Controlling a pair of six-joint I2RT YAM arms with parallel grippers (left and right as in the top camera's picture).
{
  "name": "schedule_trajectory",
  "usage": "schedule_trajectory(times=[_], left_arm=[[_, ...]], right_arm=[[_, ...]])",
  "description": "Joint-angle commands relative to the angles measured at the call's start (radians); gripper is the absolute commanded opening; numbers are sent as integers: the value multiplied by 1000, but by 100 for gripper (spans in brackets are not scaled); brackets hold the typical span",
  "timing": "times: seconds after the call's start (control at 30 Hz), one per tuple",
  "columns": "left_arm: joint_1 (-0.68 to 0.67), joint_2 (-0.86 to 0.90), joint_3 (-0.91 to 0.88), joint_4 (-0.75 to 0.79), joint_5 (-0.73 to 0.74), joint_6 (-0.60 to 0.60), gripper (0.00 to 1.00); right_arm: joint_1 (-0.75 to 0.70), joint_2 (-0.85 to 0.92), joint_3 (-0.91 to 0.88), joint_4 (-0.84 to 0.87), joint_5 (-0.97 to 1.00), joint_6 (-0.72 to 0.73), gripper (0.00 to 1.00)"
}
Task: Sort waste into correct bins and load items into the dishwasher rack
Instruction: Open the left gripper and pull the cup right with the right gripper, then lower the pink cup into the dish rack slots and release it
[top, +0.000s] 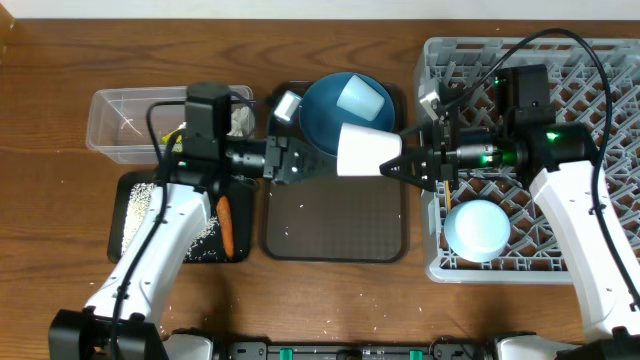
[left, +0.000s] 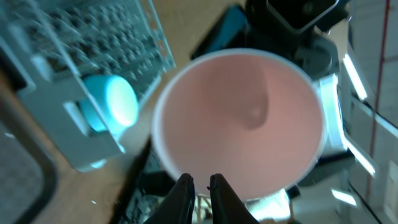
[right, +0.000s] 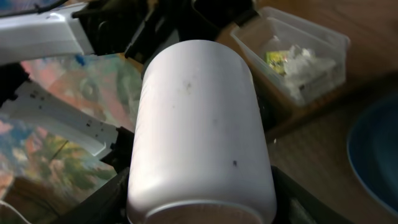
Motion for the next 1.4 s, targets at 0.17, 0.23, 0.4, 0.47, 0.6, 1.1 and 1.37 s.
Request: schedule_trajectory(times=[0.17,0.23,0.4,0.47,0.6,1.1,1.37], left_arm=[[109,-17,-11,-21,-146,77,16],[120,-17,-11,-53,-204,102,22],[121,-17,-14,-130,-400,130,55],[121,-17,-14,-160,-487,130,68],[121,-17,-14,-190,-639,129,81],[120,-16,-14,-195,-693,129,93],[121,-16,-14,-195,-693,129,98]], right_arm=[[-100,-31,11,-80,278,126,52],[-130,-48,12,-88,346,164,51],[-205,-115,13,-116,506,276,50],[-227,-149,13,-129,581,312,50],[-247,-217,25,-180,795,387,50],[-247,-239,76,-311,1102,499,49],[-225,-121,76,-320,1112,496,49]])
